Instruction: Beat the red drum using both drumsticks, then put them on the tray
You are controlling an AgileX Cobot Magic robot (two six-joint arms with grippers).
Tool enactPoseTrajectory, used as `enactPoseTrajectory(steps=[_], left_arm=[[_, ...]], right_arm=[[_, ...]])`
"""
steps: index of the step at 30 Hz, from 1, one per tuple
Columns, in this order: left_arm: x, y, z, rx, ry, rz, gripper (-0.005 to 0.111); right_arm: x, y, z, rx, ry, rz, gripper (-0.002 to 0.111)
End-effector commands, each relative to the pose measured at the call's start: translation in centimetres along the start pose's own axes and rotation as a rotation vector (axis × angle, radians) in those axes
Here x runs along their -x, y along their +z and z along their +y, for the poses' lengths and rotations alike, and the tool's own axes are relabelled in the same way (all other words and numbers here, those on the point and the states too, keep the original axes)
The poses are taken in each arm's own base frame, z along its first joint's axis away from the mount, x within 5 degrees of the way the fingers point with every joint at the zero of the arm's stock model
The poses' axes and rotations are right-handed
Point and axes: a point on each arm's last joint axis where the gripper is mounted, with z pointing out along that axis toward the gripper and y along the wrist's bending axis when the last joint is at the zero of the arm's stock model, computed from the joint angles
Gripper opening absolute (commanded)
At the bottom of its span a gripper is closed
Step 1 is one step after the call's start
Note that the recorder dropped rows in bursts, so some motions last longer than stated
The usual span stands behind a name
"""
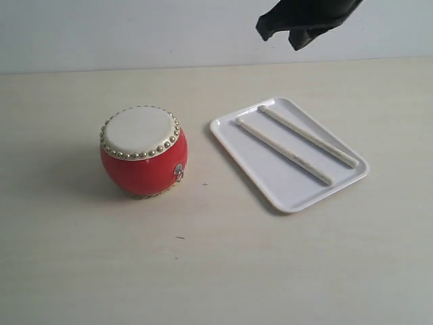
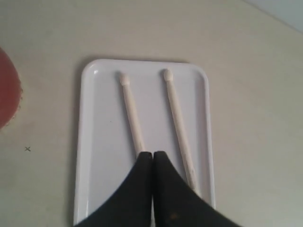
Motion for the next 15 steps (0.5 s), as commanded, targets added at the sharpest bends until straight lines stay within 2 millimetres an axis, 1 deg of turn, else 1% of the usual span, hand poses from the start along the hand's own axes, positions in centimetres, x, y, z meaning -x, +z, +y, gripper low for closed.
enactPoseTrajectory(steps=[1,2,4,8,11,12,15], left_arm=[[-0.3,-1.7,-0.9,0.044,-0.029,-0.137,0.000],[-0.3,-1.9,-1.0,0.048,-0.038,-0.154,0.000],[-0.2,-2.2,-1.3,0.046,-0.045,-0.178,0.000],[-0.3,-2.4,-1.5,0.040,-0.034,-0.182,0.000],[-0.4,-2.4,-1.6,0.025,-0.041,-0.179,0.000],[-0.3,-2.4,-1.7,0.016,-0.053,-0.189,0.000],[0.1,-2.5,-1.3,0.060,-0.030,-0.234,0.000]], right_arm=[[-4.0,-3.2,0.3,0.004,0.060,-0.137,0.000],[-4.9,-4.0,0.4,0.006,0.073,-0.172,0.000],[-7.4,-4.9,0.7,0.017,0.088,-0.210,0.000],[-12.5,-5.9,1.3,0.024,0.098,-0.254,0.000],[-15.7,-7.0,1.6,0.031,0.131,-0.332,0.000],[-16.5,-7.4,1.7,0.031,0.139,-0.370,0.000],[-19.2,-8.6,1.9,0.030,0.145,-0.484,0.000]])
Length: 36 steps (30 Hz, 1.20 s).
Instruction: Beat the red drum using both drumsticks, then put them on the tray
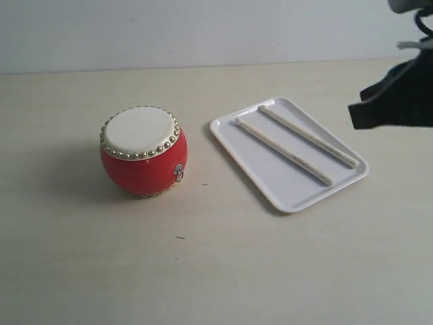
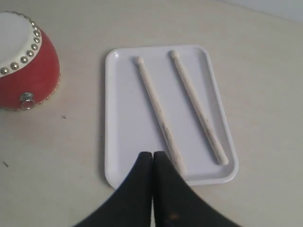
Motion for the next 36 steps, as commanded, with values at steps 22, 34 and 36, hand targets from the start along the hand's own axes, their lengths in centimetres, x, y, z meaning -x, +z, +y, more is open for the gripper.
enactPoseTrajectory(steps=[22,34,36], left_arm=[[-1.0,0.7,1.5,0.110,0.008,-0.062,0.000],[-1.1,0.7,1.6,0.111,0.010,-0.060,0.000],[-1.0,0.7,1.5,0.106,-0.002,-0.068,0.000]], right_arm=[[-5.1,-8.2,-0.1,0.018,0.044,-0.424,0.000],[-5.1,-8.2,-0.1,0.018,0.044,-0.424,0.000],[-5.1,-8.2,-0.1,0.018,0.044,-0.424,0.000]])
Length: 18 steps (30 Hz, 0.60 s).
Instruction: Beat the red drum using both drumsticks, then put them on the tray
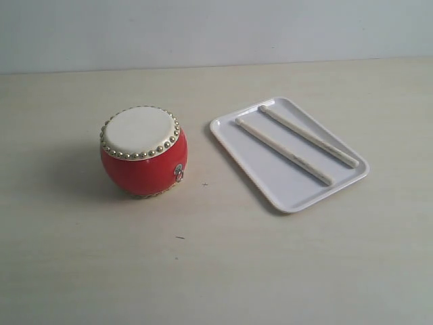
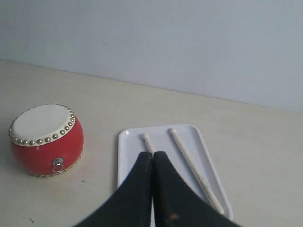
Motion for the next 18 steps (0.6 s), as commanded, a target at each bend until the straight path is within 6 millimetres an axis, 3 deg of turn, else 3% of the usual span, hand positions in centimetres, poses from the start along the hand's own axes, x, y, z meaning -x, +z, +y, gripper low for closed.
enactPoseTrajectory(steps=[1,6,13,18], left_arm=[[0.1,-0.1,0.0,0.001,-0.022,-0.023,0.000],[-0.4,0.1,0.7,0.077,0.020,-0.009,0.000],[-3.0,0.3,4.3,0.452,-0.053,-0.007,0.000],[-5.2,0.3,5.5,0.560,-0.036,0.036,0.000]], right_arm=[[0.0,0.0,0.0,-0.002,0.008,-0.013,0.000],[0.0,0.0,0.0,-0.002,0.008,-0.013,0.000],[0.0,0.0,0.0,-0.002,0.008,-0.013,0.000],[0.0,0.0,0.0,-0.002,0.008,-0.013,0.000]])
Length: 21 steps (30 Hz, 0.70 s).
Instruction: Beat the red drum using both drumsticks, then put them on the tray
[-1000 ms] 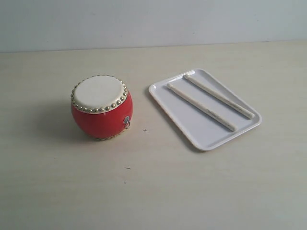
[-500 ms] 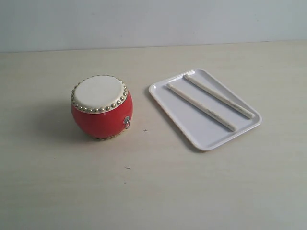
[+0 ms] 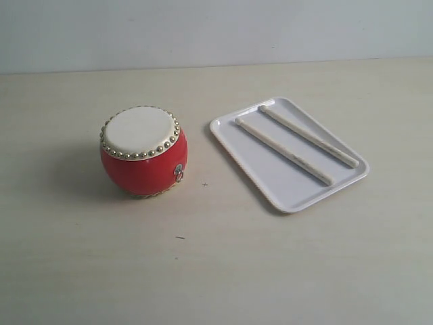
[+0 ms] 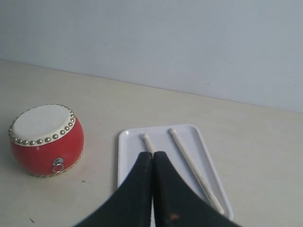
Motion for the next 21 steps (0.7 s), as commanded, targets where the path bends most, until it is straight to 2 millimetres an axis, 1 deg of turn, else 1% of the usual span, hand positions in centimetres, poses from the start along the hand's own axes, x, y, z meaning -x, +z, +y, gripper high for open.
enactPoseTrajectory(steps=[1,4,7,9,10,11,16,19,21], left_arm=[[-1.4,0.1,0.5,0.047,-0.005,-0.036,0.000],[-2.3,-0.2,0.6,0.050,-0.004,-0.097,0.000],[-3.5,0.1,0.7,0.058,0.002,-0.128,0.000],[-4.5,0.5,0.9,0.064,-0.042,-0.136,0.000],[-4.3,0.4,0.9,0.062,-0.071,-0.161,0.000],[-4.4,0.4,0.9,0.061,-0.099,-0.150,0.000],[-4.3,0.4,0.9,0.070,-0.051,-0.156,0.000],[-4.3,0.4,0.9,0.070,-0.057,-0.156,0.000],[-4.3,0.4,0.9,0.067,-0.091,-0.158,0.000]], right_arm=[[0.0,0.0,0.0,-0.002,0.008,-0.013,0.000],[0.0,0.0,0.0,-0.002,0.008,-0.013,0.000],[0.0,0.0,0.0,-0.002,0.008,-0.013,0.000],[0.0,0.0,0.0,-0.002,0.008,-0.013,0.000],[0.0,0.0,0.0,-0.002,0.008,-0.013,0.000],[0.0,0.0,0.0,-0.002,0.008,-0.013,0.000],[0.0,0.0,0.0,-0.002,0.008,-0.013,0.000],[0.0,0.0,0.0,-0.002,0.008,-0.013,0.000],[0.0,0.0,0.0,-0.002,0.008,-0.015,0.000]])
